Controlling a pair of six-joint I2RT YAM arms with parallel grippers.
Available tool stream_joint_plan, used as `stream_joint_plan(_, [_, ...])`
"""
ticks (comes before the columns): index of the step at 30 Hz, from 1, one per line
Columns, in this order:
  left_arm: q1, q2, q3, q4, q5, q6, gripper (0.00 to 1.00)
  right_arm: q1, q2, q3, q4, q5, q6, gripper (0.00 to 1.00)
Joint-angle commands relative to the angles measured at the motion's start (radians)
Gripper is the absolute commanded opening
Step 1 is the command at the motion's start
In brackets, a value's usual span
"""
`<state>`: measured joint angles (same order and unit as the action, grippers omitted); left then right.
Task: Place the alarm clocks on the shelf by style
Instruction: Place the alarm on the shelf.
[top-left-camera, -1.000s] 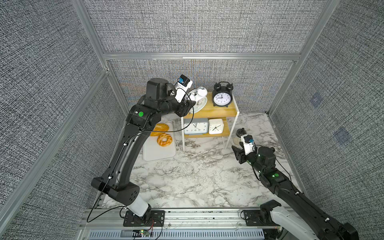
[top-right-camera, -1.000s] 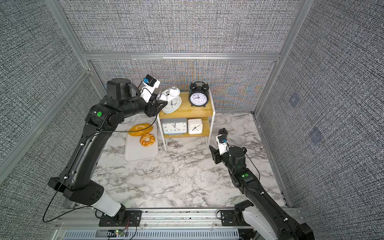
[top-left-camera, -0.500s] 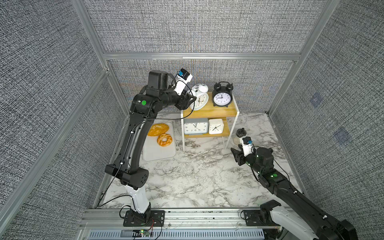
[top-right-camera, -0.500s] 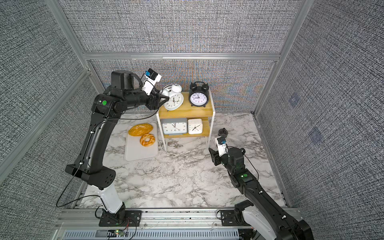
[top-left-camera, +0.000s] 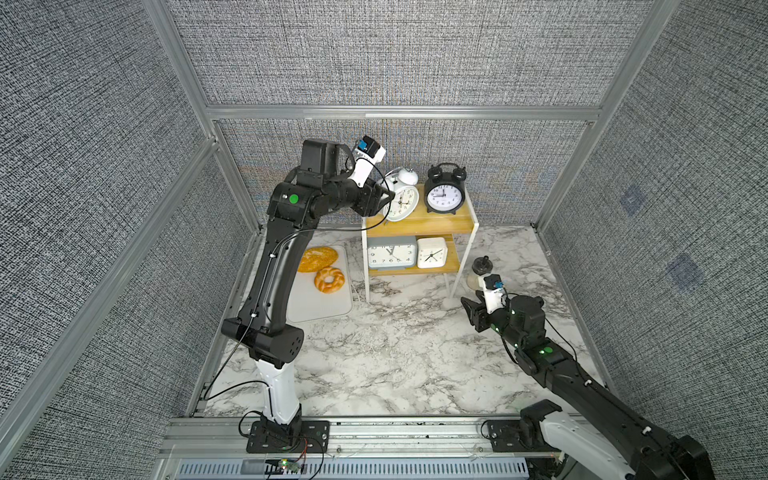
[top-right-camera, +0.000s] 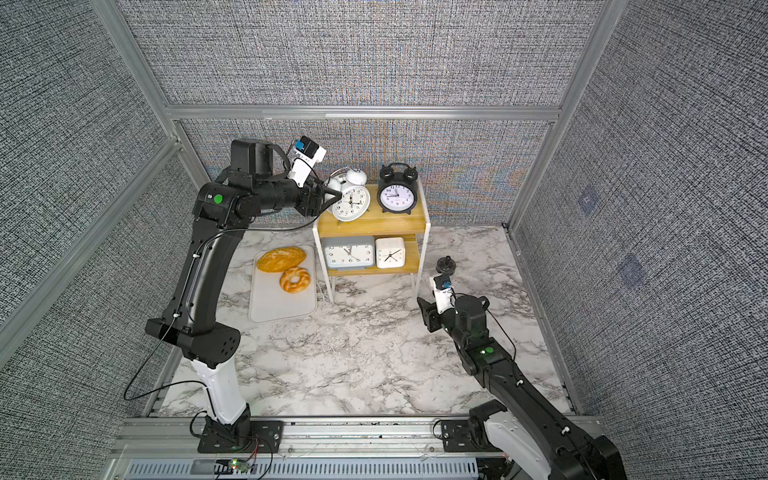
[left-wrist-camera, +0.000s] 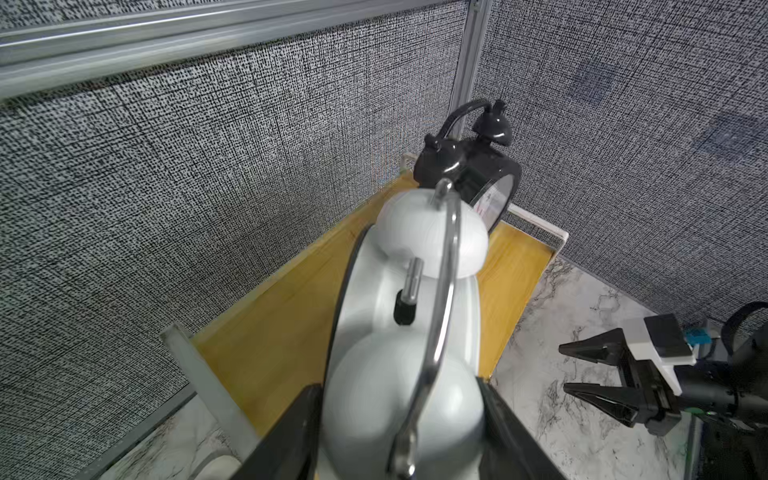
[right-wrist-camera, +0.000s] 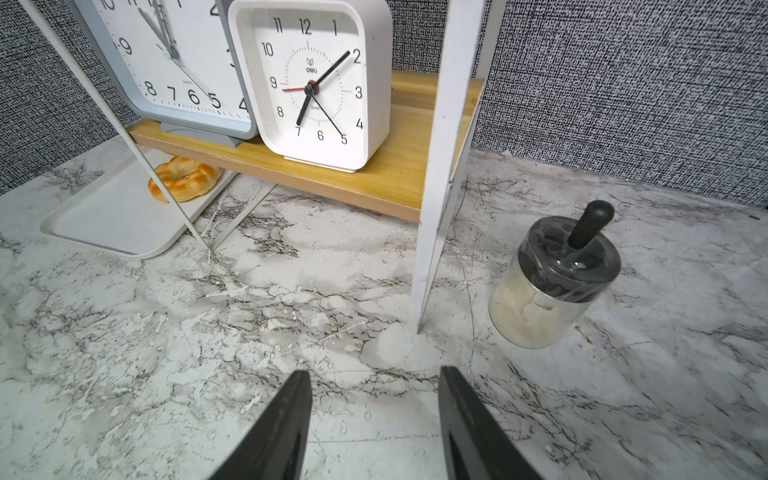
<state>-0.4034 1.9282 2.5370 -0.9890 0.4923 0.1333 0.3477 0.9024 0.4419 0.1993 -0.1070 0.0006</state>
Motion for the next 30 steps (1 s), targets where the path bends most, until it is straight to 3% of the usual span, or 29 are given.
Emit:
stream_joint_plan(1, [0.005, 0.014, 0.012, 0.017, 0.012, -0.01, 0.33, 0.001, 0.003, -0.003, 0.033, 0.002, 0.006, 0.54])
stream_joint_plan(7, [0.015, 0.033, 0.025, 0.018, -0.008, -0.015, 0.43, 0.001, 0.015, -0.007, 0.04, 0.002, 0.01, 0.54])
stream_joint_plan(14, [0.026, 0.056, 0.031, 0.019, -0.02, -0.011, 0.44, 0.001, 0.025, -0.011, 0.046, 0.003, 0.012, 0.54])
stream_joint_plan(20, [0.027, 0.075, 0.037, 0.027, -0.021, -0.012, 0.54, 0.001, 0.029, -0.011, 0.049, 0.006, 0.01, 0.54])
stream_joint_plan(24, [0.032, 0.092, 0.039, 0.023, -0.029, -0.009, 0.55, 0.002, 0.032, -0.01, 0.05, 0.007, 0.01, 0.54])
stream_joint_plan(30, [0.032, 0.097, 0.037, 0.021, -0.044, -0.003, 0.7, 0.001, 0.038, -0.011, 0.052, 0.007, 0.009, 0.54])
